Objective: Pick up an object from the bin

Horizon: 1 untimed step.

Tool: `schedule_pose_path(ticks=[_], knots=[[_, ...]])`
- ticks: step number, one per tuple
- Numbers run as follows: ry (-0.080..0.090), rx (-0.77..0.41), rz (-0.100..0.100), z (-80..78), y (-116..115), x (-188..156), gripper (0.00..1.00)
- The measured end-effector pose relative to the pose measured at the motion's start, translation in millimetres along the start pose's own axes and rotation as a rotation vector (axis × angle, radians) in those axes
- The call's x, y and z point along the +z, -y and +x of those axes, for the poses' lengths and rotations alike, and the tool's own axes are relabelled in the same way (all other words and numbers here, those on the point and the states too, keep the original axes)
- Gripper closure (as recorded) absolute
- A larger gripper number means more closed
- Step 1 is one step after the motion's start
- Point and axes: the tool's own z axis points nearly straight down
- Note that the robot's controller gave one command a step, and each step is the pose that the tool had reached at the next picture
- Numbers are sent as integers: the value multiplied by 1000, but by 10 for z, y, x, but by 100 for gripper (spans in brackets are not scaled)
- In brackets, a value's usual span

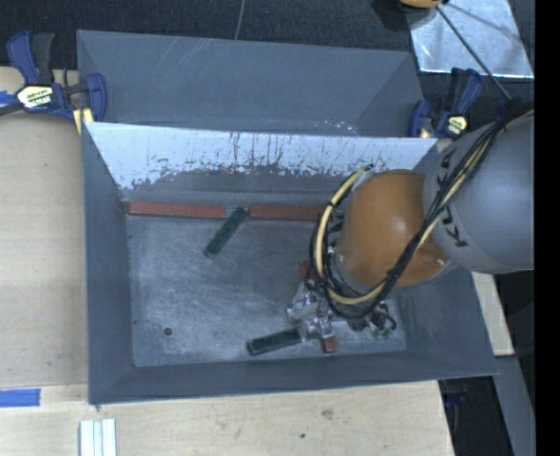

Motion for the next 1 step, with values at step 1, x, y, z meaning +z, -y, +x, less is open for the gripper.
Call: schedule_pose_path(ticks=[1], knots=[[16, 2, -5, 59, 65, -393, 100]])
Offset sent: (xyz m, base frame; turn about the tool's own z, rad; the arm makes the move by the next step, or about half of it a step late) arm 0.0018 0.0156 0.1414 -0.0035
